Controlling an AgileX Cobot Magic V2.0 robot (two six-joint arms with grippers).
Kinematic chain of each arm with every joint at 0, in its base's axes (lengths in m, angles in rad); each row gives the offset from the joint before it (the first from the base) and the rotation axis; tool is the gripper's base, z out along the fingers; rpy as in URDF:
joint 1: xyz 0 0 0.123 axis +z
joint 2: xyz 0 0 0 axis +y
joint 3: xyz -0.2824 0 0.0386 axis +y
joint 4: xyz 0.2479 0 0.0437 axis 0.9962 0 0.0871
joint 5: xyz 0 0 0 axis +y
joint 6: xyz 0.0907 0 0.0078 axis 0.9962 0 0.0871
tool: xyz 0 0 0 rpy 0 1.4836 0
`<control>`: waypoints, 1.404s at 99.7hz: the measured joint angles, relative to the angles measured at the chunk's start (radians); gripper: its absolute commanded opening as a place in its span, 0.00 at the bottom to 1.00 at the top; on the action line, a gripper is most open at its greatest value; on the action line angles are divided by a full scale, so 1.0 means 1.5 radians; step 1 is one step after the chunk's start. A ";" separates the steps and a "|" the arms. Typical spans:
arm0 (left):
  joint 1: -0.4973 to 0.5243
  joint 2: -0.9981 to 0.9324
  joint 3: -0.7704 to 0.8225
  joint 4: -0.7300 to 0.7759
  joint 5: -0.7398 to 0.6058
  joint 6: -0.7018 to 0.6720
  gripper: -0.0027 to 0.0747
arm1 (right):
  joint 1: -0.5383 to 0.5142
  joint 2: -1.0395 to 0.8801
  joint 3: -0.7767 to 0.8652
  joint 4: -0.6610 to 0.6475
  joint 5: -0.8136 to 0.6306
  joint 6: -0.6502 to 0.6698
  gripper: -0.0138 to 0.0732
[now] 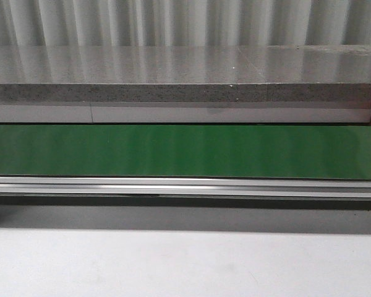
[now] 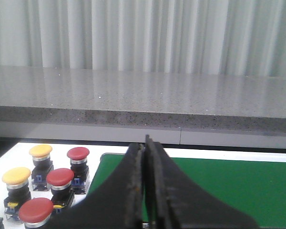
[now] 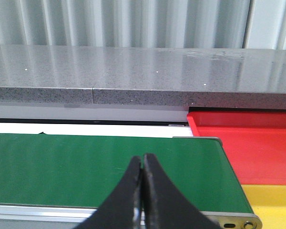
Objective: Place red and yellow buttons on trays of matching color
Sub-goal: 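Move the left gripper down over a red-capped button on the table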
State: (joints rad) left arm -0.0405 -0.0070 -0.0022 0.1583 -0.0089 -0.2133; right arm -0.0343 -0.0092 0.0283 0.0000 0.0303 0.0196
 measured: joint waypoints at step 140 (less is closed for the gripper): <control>0.000 0.356 -0.413 -0.048 0.585 0.000 0.01 | 0.000 0.000 0.000 0.000 0.000 0.000 0.08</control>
State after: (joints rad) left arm -0.0405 0.5264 -0.6218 0.0855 0.8681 -0.2133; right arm -0.0343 -0.0092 0.0283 0.0000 0.0303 0.0189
